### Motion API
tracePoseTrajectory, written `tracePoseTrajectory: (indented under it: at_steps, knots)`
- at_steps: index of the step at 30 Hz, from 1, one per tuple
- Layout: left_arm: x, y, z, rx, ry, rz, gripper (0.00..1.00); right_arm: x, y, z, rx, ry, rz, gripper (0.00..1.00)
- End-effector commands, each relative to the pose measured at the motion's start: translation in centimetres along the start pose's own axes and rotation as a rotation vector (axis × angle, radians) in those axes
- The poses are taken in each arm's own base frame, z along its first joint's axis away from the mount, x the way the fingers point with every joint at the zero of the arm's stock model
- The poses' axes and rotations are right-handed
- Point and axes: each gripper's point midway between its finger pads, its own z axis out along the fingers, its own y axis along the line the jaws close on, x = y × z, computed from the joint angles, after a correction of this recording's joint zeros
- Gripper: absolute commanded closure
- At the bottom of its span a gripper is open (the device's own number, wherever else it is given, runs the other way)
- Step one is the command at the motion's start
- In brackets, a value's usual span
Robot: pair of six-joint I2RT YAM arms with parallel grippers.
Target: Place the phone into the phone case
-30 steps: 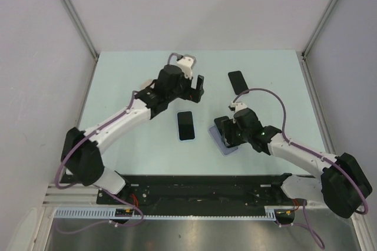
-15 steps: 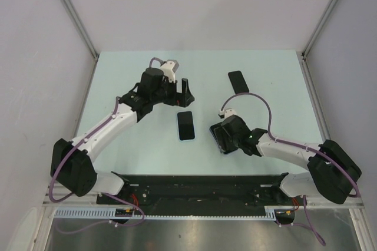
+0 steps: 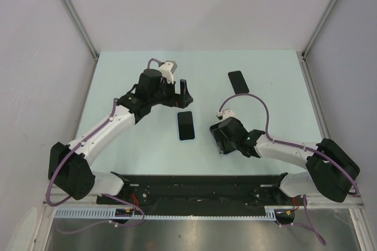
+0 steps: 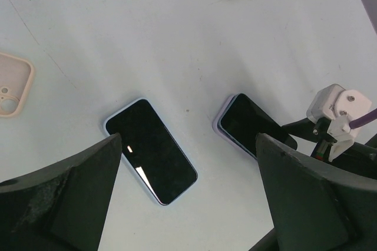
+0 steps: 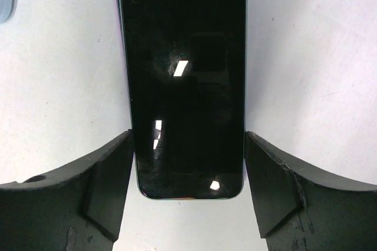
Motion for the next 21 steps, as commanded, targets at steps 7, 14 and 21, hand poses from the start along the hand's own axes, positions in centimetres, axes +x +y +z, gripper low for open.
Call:
tracePoseTrajectory:
  at_steps: [7, 14, 21]
  knots:
    - [0.4, -0.4, -0.7, 0.02, -0.005, 0.001, 0.01, -4.2, -1.1, -1.9, -0.031, -0.112, 0.117, 0.2]
    - [0.4, -0.1, -1.0, 0.003, -0.009, 0.006, 0.02, -4.1, -1.5, -1.5, -0.051, -0.082, 0.113, 0.22]
    - [1.2, -0.2, -0.7, 0.017, 0.014, -0.015, 0.03, -4.3, -1.6, -0.6, -0.062, -0.073, 0.156, 0.35]
